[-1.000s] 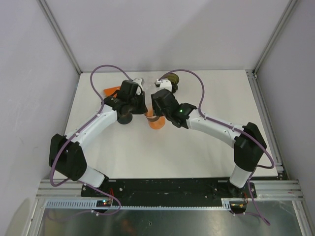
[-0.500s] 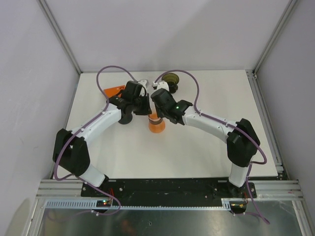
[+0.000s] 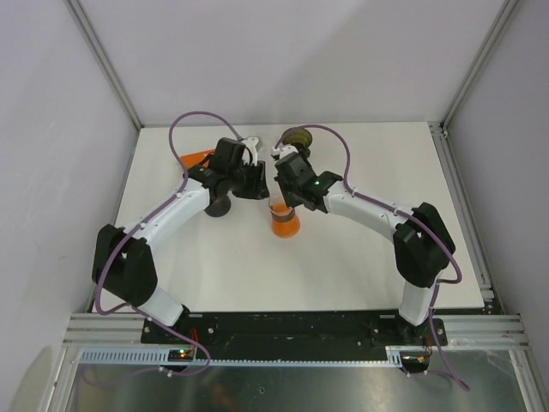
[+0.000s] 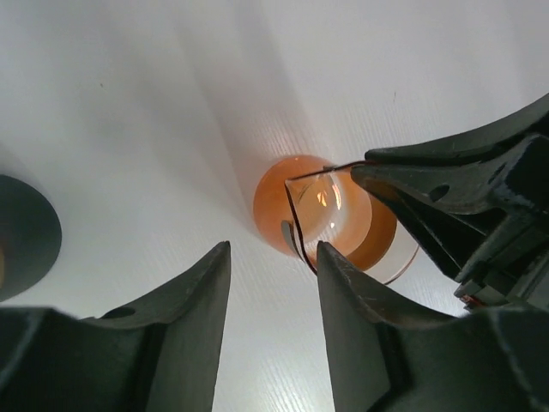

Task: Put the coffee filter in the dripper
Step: Move the coffee server to the center of the board.

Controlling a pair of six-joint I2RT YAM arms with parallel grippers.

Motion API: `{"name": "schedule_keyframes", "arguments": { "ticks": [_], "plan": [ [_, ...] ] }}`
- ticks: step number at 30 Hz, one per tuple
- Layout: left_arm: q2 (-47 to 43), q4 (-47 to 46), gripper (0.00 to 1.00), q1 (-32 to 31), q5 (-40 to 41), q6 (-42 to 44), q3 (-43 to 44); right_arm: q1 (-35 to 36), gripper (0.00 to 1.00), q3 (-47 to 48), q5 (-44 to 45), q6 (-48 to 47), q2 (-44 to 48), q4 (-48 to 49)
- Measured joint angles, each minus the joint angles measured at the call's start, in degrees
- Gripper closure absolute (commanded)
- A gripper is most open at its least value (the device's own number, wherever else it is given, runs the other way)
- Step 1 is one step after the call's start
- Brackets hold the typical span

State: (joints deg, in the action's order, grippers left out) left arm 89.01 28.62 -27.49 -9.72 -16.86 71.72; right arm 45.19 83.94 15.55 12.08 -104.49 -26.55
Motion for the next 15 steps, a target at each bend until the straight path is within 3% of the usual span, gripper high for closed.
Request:
{"name": "schedule_keyframes", "arguments": {
  "ticks": [5,15],
  "plan": [
    [-0.9,-0.2,0.38,3.3,-3.1,3.6,0.8,-2.9,1.0,-1.7,-9.3,-6.0,1.0,1.9],
    [-5.7,-0.2,0.34,14.7,-7.7,10.9,0.8,-7.3,1.0,-2.0,-24.7,-21.3,1.2,0.8]
  ]
}}
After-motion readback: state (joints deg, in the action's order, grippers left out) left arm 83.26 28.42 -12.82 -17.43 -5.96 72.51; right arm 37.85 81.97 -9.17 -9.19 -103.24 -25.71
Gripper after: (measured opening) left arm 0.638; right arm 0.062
